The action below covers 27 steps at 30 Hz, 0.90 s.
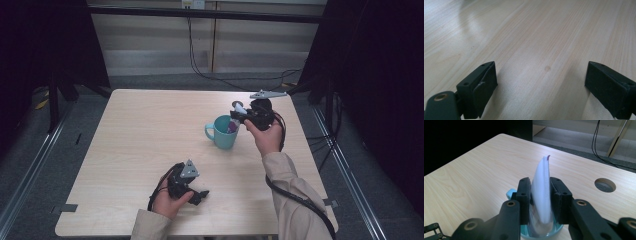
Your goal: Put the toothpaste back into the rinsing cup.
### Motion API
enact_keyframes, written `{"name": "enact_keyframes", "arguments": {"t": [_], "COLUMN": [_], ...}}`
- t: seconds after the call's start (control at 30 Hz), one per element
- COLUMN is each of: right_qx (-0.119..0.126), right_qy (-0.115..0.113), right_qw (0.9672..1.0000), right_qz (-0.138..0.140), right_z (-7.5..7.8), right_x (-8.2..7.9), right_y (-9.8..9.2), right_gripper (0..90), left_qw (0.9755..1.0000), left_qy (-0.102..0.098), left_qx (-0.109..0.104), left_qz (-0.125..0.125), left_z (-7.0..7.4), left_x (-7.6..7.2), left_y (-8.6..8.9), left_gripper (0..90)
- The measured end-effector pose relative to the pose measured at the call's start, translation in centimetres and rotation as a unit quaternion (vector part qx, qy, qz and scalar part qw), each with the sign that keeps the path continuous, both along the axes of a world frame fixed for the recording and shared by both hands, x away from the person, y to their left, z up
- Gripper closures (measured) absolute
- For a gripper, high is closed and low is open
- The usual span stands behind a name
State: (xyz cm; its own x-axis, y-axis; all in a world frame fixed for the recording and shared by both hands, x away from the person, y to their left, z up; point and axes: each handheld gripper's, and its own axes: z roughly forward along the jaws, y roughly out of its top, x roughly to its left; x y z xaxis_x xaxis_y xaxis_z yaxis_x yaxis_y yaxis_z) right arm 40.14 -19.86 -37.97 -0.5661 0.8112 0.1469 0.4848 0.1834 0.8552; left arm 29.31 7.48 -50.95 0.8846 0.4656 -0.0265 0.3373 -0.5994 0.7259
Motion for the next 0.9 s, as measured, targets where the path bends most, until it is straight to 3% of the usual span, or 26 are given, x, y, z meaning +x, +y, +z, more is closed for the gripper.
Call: {"name": "enact_keyframes", "arguments": {"t": [0.47, 0.9], "right_qx": [-0.003, 0.001], "right_qy": [0.006, 0.01], "right_qw": [1.0, 0.9999], "right_qz": [0.003, 0.003], "right_z": [-0.29, -0.6], "right_x": [-0.24, -0.68], "right_y": [-0.12, -0.35], "right_gripper": [55.4, 47.5], "left_qw": [1.0, 1.0], "left_qy": [0.0, 0.0], "left_qx": [0.0, 0.0], "left_qz": [0.0, -0.001], "left_z": [0.0, 0.0], "left_x": [-0.02, -0.01], "left_y": [-0.01, 0.0], "left_gripper": [10.3, 10.3]}}
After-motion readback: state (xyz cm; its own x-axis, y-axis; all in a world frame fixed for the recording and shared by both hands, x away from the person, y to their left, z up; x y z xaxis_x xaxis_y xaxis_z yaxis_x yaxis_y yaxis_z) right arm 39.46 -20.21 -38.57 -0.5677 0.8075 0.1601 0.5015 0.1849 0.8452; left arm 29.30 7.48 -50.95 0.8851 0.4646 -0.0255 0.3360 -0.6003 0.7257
